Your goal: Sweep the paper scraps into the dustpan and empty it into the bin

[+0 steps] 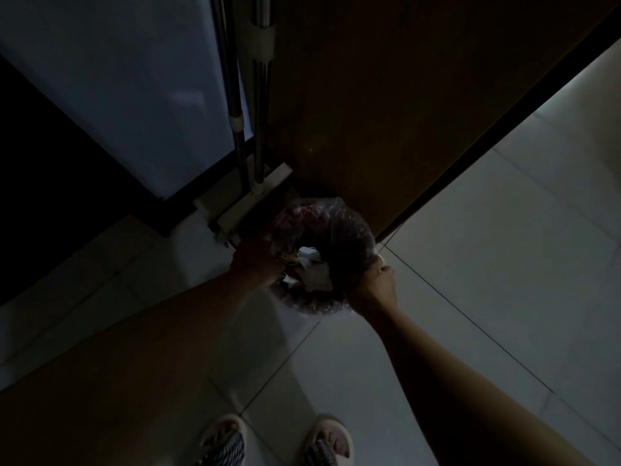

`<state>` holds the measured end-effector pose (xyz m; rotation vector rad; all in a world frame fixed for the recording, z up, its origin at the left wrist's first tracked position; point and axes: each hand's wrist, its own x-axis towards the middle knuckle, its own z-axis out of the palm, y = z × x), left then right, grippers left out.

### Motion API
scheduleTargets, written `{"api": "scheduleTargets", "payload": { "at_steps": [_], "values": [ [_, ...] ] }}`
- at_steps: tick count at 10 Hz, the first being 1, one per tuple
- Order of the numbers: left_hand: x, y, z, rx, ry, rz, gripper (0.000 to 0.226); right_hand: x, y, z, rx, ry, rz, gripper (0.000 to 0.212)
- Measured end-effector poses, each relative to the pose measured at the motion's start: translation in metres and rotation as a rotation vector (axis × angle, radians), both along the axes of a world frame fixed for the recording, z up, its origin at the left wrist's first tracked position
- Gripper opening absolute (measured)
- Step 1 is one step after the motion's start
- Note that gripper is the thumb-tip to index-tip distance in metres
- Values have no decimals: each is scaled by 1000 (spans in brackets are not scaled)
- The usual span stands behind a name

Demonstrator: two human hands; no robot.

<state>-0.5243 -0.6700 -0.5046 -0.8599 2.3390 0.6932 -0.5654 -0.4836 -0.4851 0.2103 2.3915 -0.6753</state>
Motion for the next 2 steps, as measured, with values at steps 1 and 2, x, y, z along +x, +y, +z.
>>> {"api": "scheduleTargets", "payload": {
  "at_steps": [1,2],
  "values": [
    [8,2,33,-20,33,3,82,5,-1,36,40,-33,48,82],
    [15,4,64,1,34,-18,86,13,-4,72,25,-29,108,78]
  ]
}}
